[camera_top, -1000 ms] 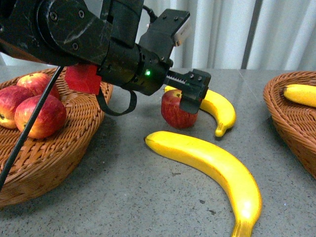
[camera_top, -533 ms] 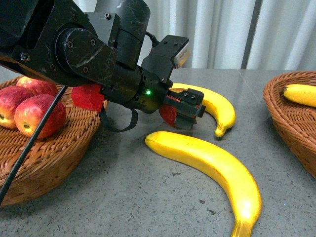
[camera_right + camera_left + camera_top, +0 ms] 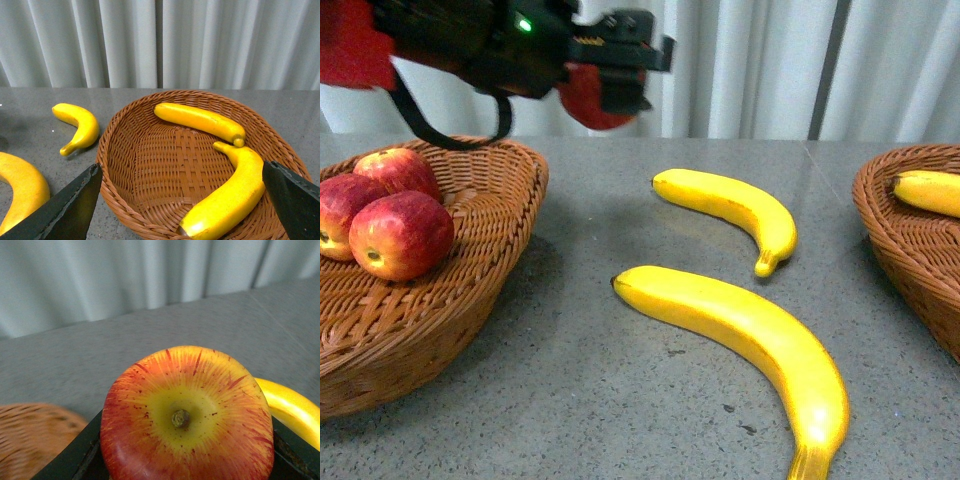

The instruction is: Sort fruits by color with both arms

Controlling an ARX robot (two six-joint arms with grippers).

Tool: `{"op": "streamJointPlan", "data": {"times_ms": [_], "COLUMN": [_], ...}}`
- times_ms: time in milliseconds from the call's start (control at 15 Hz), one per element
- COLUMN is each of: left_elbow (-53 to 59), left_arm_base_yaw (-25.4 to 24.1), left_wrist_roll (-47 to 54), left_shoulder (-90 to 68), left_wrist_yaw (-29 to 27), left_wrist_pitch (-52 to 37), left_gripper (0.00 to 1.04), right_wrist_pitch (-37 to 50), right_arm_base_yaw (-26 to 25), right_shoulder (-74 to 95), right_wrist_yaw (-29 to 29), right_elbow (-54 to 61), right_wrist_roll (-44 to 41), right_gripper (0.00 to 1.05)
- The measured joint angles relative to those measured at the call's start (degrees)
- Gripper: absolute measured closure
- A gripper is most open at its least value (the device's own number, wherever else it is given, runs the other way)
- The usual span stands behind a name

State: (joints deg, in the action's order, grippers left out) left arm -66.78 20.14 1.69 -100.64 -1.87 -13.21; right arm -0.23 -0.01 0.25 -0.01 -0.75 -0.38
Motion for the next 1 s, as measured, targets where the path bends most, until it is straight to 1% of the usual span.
{"op": "streamJointPlan", "data": {"times_ms": [67,133,200,333,467,733,867,933,1000], "left_elbow": [2.36,5.68,8.41,10.03,10.36,10.21,9.35,9.35,9.73], "left_arm_base_yaw": [-1.62,-3.37,-4.83,-9.27,-12.83,-13.53,-13.53,-12.98,-11.74], "left_wrist_roll": [-3.48,-5.88,-6.25,-6.32,-5.99,-5.99,-5.95,-5.79,-5.70], "left_shoulder": [4.07,7.08,8.96,9.20,7.89,4.31,4.68,5.68,8.17], "left_wrist_yaw": [-5.55,-9.14,-10.19,-7.69,-8.07,-6.58,-6.69,-6.84,-6.95], "left_wrist_pitch": [2.23,2.95,2.97,3.17,1.99,2.56,2.40,1.49,0.52], "left_gripper": [0.37,0.37,0.37,0.37,0.37,0.37,0.12,0.05,0.08], "right_wrist_pitch": [0.00,0.00,0.02,0.00,0.02,0.00,0.00,0.00,0.00], "right_arm_base_yaw": [0.00,0.00,0.00,0.00,0.00,0.00,0.00,0.00,0.00], "right_shoulder": [0.00,0.00,0.00,0.00,0.00,0.00,0.00,0.00,0.00], "right_wrist_yaw": [0.00,0.00,0.00,0.02,0.00,0.00,0.00,0.02,0.00], "right_elbow": [0.00,0.00,0.00,0.00,0.00,0.00,0.00,0.00,0.00], "right_wrist_roll": [0.00,0.00,0.00,0.00,0.00,0.00,0.00,0.00,0.00], "right_gripper": [0.07,0.07,0.07,0.07,0.07,0.07,0.07,0.07,0.07]}}
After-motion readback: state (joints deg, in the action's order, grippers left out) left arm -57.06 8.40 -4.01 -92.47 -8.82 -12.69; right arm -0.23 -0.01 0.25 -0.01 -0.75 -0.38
